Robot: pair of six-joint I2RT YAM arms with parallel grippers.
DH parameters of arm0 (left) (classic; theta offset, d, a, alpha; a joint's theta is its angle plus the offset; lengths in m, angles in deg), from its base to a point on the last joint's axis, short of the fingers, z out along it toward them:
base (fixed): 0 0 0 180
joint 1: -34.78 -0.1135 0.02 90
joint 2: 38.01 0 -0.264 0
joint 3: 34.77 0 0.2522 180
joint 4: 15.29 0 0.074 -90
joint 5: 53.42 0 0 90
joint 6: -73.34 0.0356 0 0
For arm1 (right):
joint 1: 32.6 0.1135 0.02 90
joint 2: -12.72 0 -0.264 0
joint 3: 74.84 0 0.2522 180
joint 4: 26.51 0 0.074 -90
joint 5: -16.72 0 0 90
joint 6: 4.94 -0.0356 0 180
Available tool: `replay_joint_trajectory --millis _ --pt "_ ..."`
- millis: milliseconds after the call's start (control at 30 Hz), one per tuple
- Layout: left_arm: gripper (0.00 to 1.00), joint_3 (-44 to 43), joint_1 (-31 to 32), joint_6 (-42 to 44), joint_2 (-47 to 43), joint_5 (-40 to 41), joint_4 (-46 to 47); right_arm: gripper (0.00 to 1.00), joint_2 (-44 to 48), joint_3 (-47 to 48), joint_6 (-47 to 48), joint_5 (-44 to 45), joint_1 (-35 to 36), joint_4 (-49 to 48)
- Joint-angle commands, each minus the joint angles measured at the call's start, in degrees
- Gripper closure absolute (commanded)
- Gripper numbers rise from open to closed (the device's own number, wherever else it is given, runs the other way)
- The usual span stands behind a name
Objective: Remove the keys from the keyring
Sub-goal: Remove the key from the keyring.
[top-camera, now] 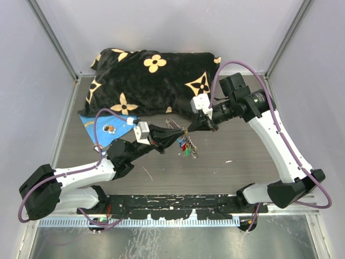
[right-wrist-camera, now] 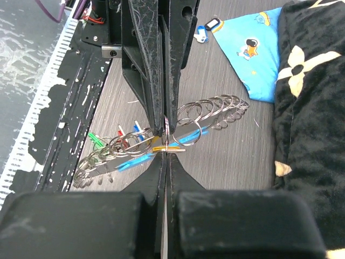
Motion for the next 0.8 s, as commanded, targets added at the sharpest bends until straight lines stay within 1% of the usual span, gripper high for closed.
replay_joint_trajectory --millis 0,200,400,533,767 --pt "1.00 -2.1 -0.2 -0.8 -2.0 0.0 5.8 0.99 0.4 0.3 1.7 -1.7 0.0 0.9" --pt "1.00 -2.5 -0.2 -1.7 -2.2 1.5 7.0 0.99 0.8 -1.5 1.7 -1.8 0.0 0.6" --pt "1.00 -3.4 -0.2 -4.1 -0.1 2.6 10.6 0.99 1.4 -3.8 -0.4 -3.6 0.1 -2.4" --pt "1.00 -3.8 -0.2 -4.7 1.0 2.7 11.4 0.99 1.9 -4.8 -1.7 -4.3 0.0 -3.9" --pt "1.00 -3.4 -0.2 -3.9 1.1 2.6 10.6 0.99 2.7 -3.3 -3.6 -2.7 -0.3 -4.1"
